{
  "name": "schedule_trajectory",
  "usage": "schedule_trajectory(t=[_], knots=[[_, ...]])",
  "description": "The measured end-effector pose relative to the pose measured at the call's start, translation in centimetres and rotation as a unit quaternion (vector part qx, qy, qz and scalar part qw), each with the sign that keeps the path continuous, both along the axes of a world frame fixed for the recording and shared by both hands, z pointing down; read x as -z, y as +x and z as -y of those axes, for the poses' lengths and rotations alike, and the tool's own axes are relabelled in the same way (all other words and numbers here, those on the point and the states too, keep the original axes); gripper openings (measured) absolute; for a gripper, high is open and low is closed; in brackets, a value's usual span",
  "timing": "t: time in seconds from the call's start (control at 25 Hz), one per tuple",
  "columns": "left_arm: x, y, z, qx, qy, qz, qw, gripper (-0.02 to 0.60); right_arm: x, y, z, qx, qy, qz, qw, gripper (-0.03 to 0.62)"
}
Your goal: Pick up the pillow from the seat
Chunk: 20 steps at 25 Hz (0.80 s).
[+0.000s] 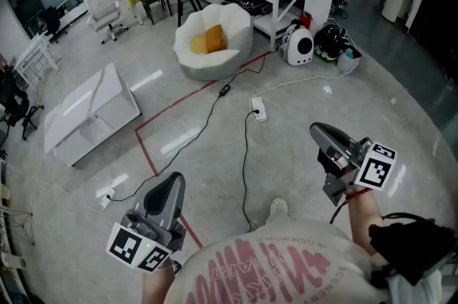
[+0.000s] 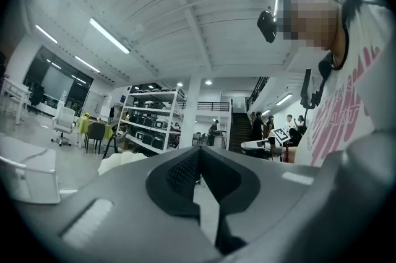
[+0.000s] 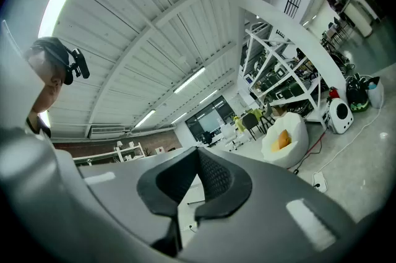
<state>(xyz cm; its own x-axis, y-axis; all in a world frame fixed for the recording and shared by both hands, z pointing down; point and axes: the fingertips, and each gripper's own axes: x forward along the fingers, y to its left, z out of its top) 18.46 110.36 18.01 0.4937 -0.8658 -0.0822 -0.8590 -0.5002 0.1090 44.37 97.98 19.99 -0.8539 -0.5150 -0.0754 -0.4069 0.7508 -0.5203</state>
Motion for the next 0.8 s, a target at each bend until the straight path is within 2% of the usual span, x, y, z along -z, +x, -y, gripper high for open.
schedule_trajectory(t=[0.48,0.68,0.8], knots=[[0.5,-0.3,0.4,0.005,0.003,0.001,1.0,0.014,0.1,-1.3,0.5,0.008,-0.009,0.011,1.0,0.005],[-0.1,-1.4,0.9,0.024,-0.014,-0.023,0.9994,0.015,0.2,-1.7,0.9,0.018,-0.021,0.03,0.999,0.005],[-0.6,-2.7,3.1,0.031,-0.025,-0.02,0.999,0.014,0.4,-3.1,3.5,0.025,-0.02,0.048,0.998,0.005]])
